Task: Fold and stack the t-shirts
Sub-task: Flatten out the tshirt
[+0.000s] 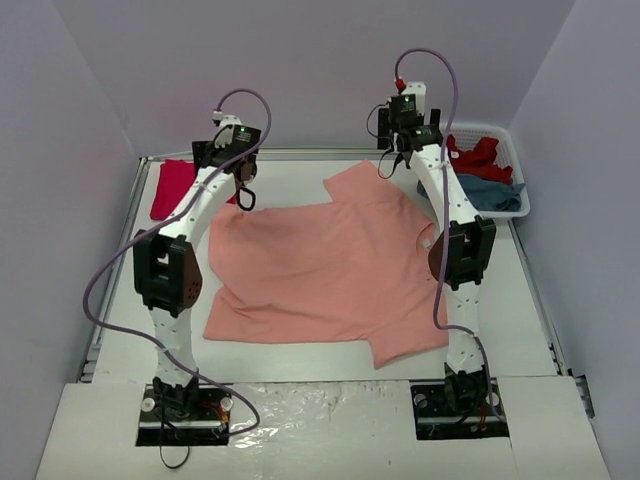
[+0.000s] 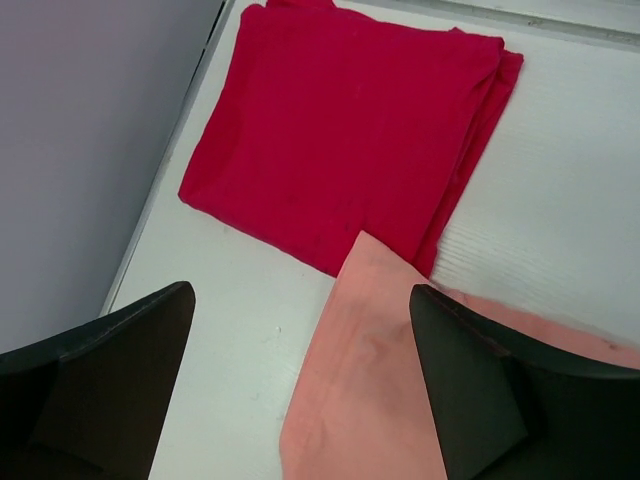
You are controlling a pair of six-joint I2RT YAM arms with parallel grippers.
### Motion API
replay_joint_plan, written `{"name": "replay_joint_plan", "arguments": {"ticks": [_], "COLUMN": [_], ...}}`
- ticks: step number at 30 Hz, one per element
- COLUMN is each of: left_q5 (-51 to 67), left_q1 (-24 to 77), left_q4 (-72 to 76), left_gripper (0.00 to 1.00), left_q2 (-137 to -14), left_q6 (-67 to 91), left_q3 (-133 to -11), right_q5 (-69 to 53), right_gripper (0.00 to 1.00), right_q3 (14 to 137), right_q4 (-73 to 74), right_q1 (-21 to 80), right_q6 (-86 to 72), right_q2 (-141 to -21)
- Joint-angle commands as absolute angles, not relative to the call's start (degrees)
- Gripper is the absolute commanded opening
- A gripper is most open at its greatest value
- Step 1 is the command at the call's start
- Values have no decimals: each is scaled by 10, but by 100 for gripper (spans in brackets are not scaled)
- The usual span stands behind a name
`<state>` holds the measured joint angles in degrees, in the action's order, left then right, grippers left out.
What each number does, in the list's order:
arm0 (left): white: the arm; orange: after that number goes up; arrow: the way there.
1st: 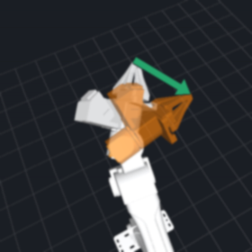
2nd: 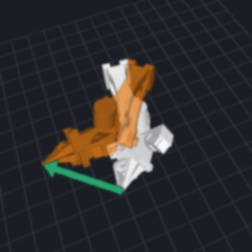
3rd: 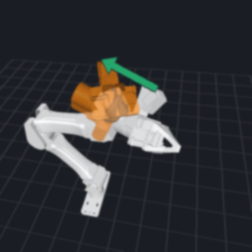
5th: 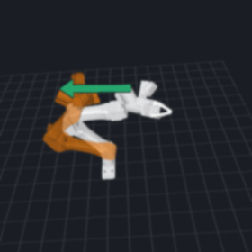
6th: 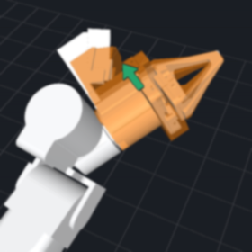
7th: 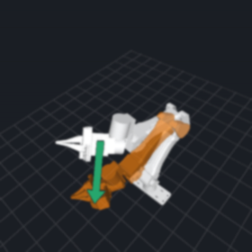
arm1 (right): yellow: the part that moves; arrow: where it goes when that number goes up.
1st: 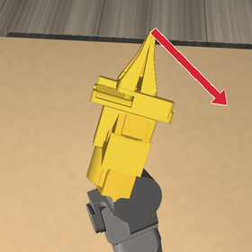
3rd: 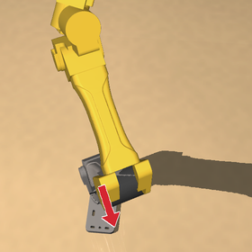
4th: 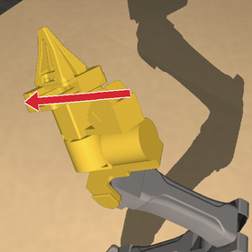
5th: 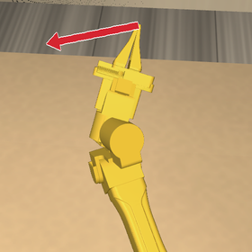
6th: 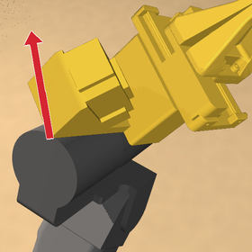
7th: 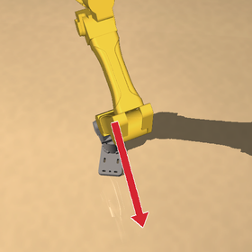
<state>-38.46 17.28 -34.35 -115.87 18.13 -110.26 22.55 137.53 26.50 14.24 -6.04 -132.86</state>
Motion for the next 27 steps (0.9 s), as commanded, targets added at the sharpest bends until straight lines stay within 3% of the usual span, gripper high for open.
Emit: {"name": "replay_joint_plan", "arguments": {"ticks": [1, 9, 12, 13, 15, 16, 17, 19, 27], "left_q5": [-419, -403, -408, -407, -399, -392, -381, -368, -352], "left_q1": [186, 221, 234, 236, 247, 250, 255, 258, 263], "left_q4": [-312, -306, -319, -321, -319, -315, -310, -303, -265], "left_gripper": [89, 91, 91, 91, 91, 91, 91, 91, 90], "left_q2": [-1057, -915, -878, -858, -833, -807, -794, -751, -663], "left_q6": [158, 191, 228, 237, 264, 271, 289, 297, 331], "left_q3": [-1099, -942, -890, -876, -834, -820, -795, -768, -650], "right_q5": [221, 202, 158, 146, 127, 125, 118, 113, 102], "right_gripper": [100, 97, 85, 70, 50, 26, 14, 0, 0], "right_q3": [1357, 1144, 1082, 1070, 1043, 1039, 1031, 1028, 1034], "right_q4": [236, 200, 190, 188, 183, 184, 183, 182, 181], "right_q1": [155, 196, 213, 216, 228, 233, 239, 243, 245], "right_q6": [-62, -70, -69, -69, -69, -69, -69, -69, -82], "right_q2": [-1249, -1101, -1071, -1064, -1063, -1064, -1067, -1076, -1134]}}
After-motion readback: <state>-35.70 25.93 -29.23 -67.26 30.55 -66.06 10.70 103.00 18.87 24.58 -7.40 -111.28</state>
